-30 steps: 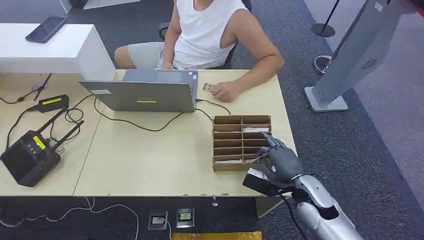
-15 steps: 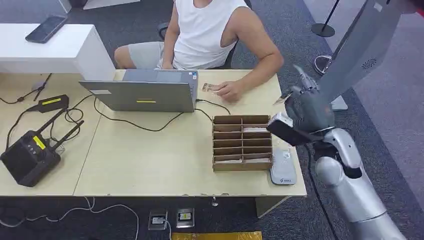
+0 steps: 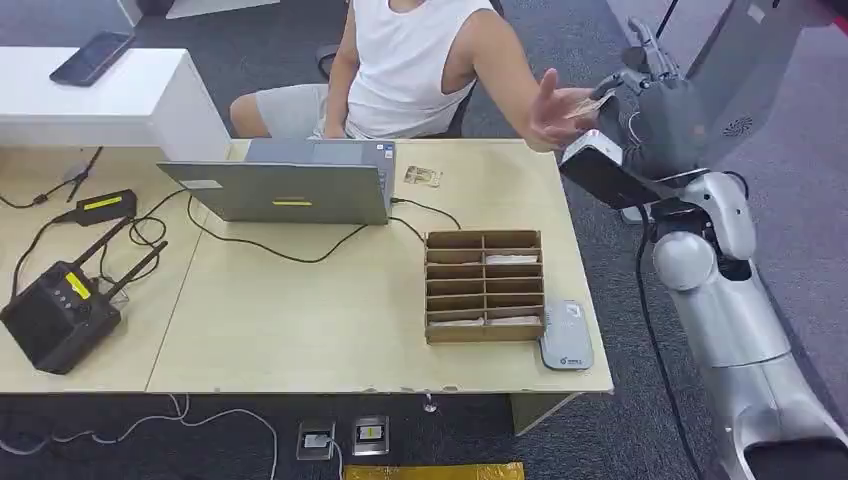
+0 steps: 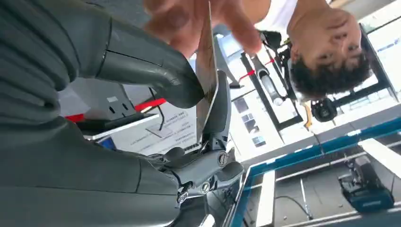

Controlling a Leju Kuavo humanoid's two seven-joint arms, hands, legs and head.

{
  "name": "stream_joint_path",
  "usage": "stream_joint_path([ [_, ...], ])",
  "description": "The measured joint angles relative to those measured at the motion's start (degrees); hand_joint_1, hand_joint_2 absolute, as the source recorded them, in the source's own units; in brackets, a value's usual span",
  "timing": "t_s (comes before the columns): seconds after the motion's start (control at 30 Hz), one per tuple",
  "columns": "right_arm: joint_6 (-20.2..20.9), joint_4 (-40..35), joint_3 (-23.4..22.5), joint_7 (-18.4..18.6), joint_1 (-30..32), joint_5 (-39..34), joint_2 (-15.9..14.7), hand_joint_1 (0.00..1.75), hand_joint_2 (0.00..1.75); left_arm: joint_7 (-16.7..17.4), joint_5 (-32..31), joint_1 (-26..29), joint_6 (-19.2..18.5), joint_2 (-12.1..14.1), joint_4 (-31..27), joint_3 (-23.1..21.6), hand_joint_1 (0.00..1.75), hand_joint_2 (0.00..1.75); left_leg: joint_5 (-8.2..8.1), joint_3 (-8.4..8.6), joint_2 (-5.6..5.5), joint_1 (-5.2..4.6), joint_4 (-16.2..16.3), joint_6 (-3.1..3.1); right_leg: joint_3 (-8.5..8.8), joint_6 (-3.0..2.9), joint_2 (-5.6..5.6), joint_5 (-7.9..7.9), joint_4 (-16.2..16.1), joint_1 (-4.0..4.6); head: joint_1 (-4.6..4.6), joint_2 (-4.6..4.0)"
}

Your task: Pass the card to the sensor for recognition and then transmit it.

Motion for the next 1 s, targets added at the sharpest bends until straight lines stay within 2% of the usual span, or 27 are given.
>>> stream_joint_path([
  [0.23, -2.77, 12.47, 3.93, -3.10, -2.84, 1.75, 4.54, 1.75, 1.75, 0.00, -0.65, -0.26, -0.17, -0.15, -0.02, 0.00, 0.00, 0.00, 0.01, -0.01, -0.04, 0.01, 0.00, -0.01, 0.00, -0.01, -0.07, -0.01, 0.01, 0.01, 0.00, 0.00],
  [0.4, -4.22, 19.49, 5.22, -3.60, -3.13, 2.10, 6.60, 1.75, 1.75, 0.00, -0.94, -0.27, -0.11, -0.15, -0.02, 0.00, 0.00, 0.00, 0.01, -0.01, -0.04, 0.01, 0.01, -0.01, 0.00, -0.02, -0.07, -0.02, 0.01, 0.01, -0.02, 0.00],
  [0.43, -4.24, 20.27, 5.48, -3.58, -3.10, 2.03, 6.66, 0.98, 1.75, 0.00, -0.96, -0.24, -0.09, -0.15, -0.02, 0.00, 0.00, 0.00, 0.01, -0.01, -0.04, 0.01, 0.01, -0.01, 0.00, -0.01, -0.07, -0.02, 0.00, 0.01, 0.00, 0.00],
  [0.47, -4.24, 20.87, 5.62, -3.54, -3.03, 1.83, 6.69, 0.00, 1.75, 0.02, -0.96, -0.19, -0.07, -0.15, -0.02, 0.00, 0.00, 0.00, 0.01, -0.01, -0.04, 0.01, 0.01, -0.01, -0.01, -0.01, -0.07, -0.02, 0.00, 0.00, 0.00, 0.00],
  [0.63, -4.70, 22.86, 5.70, -2.53, -1.78, 1.22, 6.47, 0.00, 1.75, 0.04, -0.96, -0.05, -0.02, -0.09, 0.00, 0.00, 0.00, 0.00, 0.00, 0.01, -0.03, 0.01, 0.02, -0.01, -0.01, -0.01, -0.06, -0.02, -0.02, 0.00, 0.00, 0.00],
  [0.8, -7.76, 22.55, 4.78, -0.19, 0.96, 0.98, 4.78, 0.00, 1.75, 0.22, -0.96, 0.10, 0.13, -0.07, 0.00, 0.00, 0.00, 0.00, 0.00, 0.03, -0.03, 0.01, 0.04, 0.00, -0.04, -0.01, -0.06, -0.02, -0.03, 0.00, 0.00, 0.00],
  [0.9, -11.88, 20.54, 1.45, 0.68, 3.43, -1.94, 2.58, 0.00, 1.75, 0.61, -0.96, 0.29, 0.41, -0.04, 0.02, 0.02, 0.00, 0.00, 0.00, 0.00, -0.04, -0.01, 0.04, 0.00, -0.03, -0.01, -0.08, -0.02, -0.04, -0.01, 0.00, 0.00],
  [0.93, -14.56, 19.69, 0.05, 1.01, 4.20, -3.44, 1.84, 0.00, 1.75, 0.68, -0.96, 0.38, 0.57, -0.04, 0.02, 0.02, 0.00, 0.00, 0.00, 0.00, -0.04, -0.02, 0.04, 0.00, -0.05, -0.01, -0.07, -0.02, -0.05, -0.01, 0.00, 0.00],
  [1.0, -21.26, 18.20, -3.79, 1.01, 6.00, -11.17, 0.17, 0.00, 1.75, 0.79, -0.96, 0.47, 0.98, -0.04, 0.04, 0.02, 0.00, 0.00, -0.02, 0.03, -0.03, -0.01, 0.06, 0.02, -0.06, -0.01, -0.07, -0.03, -0.10, -0.02, -0.04, 0.00],
])
